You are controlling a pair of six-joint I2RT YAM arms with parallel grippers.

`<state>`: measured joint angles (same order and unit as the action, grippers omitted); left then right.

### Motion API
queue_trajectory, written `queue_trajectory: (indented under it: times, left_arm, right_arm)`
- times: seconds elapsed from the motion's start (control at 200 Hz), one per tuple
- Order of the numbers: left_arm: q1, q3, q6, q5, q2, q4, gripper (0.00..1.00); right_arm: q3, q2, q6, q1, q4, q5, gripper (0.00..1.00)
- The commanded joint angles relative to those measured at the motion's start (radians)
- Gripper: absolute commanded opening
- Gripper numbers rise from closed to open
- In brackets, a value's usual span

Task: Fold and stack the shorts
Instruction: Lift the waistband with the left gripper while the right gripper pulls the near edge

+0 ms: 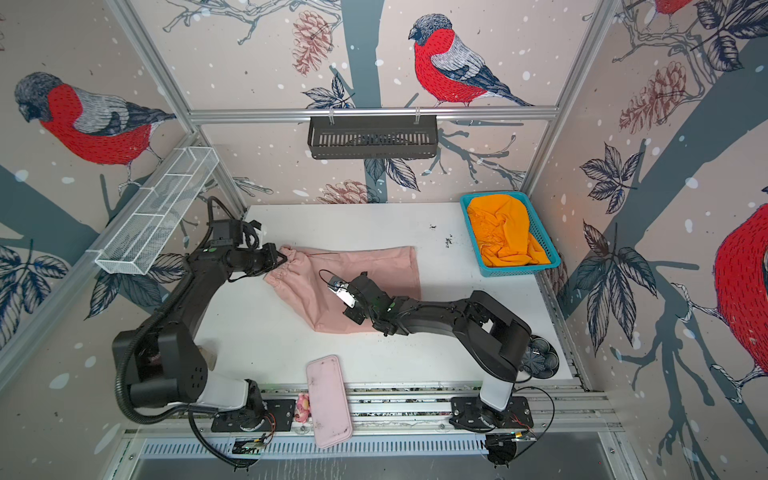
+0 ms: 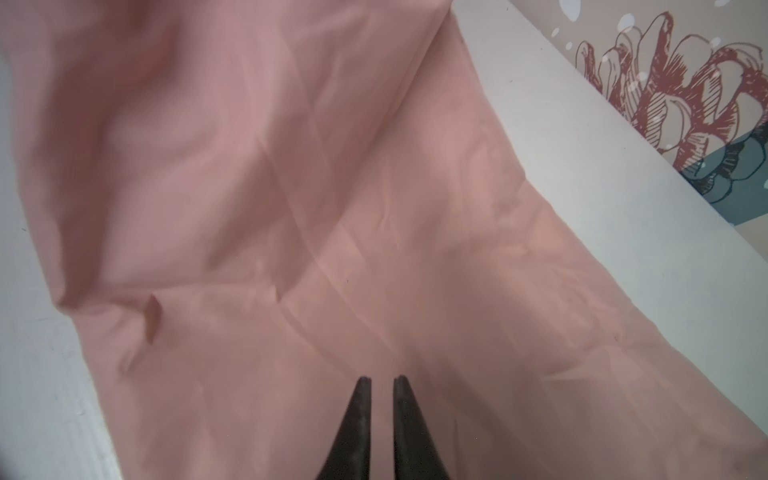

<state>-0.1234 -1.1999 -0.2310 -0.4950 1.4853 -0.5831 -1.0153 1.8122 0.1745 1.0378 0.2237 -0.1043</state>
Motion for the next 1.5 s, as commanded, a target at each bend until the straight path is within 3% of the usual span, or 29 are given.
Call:
queue_trajectory:
  times: [0.0, 0.185, 0.38, 0.565, 0.71, 0.82, 0.955, 1.086, 1.186, 1.491]
  left_arm:
    - [-0.005, -0.060, 0.054, 0.000, 0.026, -0.069, 0.00]
    - [-0.004, -0.132, 0.066, -0.002, 0.057, -0.097, 0.00]
    - [-0.009, -0.187, 0.087, 0.063, 0.088, -0.143, 0.00]
    - [-0.009, -0.222, 0.095, 0.165, 0.104, -0.176, 0.00]
    - [-0.009, -0.287, 0.111, 0.216, 0.117, -0.219, 0.00]
    - [0.002, -0.331, 0.124, 0.207, 0.117, -0.246, 0.00]
    - [0.068, -0.354, 0.147, 0.234, 0.108, -0.277, 0.00]
    - [0.116, -0.341, 0.130, 0.219, 0.081, -0.271, 0.00]
    - [0.155, -0.335, 0.109, 0.244, 0.058, -0.255, 0.00]
    - [0.339, -0.336, 0.051, 0.312, 0.061, -0.224, 0.00]
  right_arm:
    - [-0.065, 0.079, 0.017, 0.041, 0.001, 0.049, 0.11]
    - [-0.221, 0.237, 0.047, 0.112, -0.052, 0.056, 0.09]
    - [-0.402, 0.396, 0.045, 0.115, -0.145, 0.164, 0.09]
    - [-0.581, 0.519, 0.029, 0.140, -0.197, 0.181, 0.09]
    - [-0.650, 0.521, -0.041, 0.138, -0.181, 0.222, 0.28]
    - [-0.537, 0.390, -0.096, 0.110, -0.103, 0.246, 0.39]
    - [-0.243, 0.141, -0.146, 0.049, -0.021, 0.253, 0.46]
    - [0.069, -0.069, -0.203, -0.007, 0.025, 0.199, 0.34]
    - [0.221, -0.142, -0.221, -0.008, 0.024, 0.131, 0.24]
    - [0.342, -0.139, -0.268, 0.035, 0.024, 0.093, 0.13]
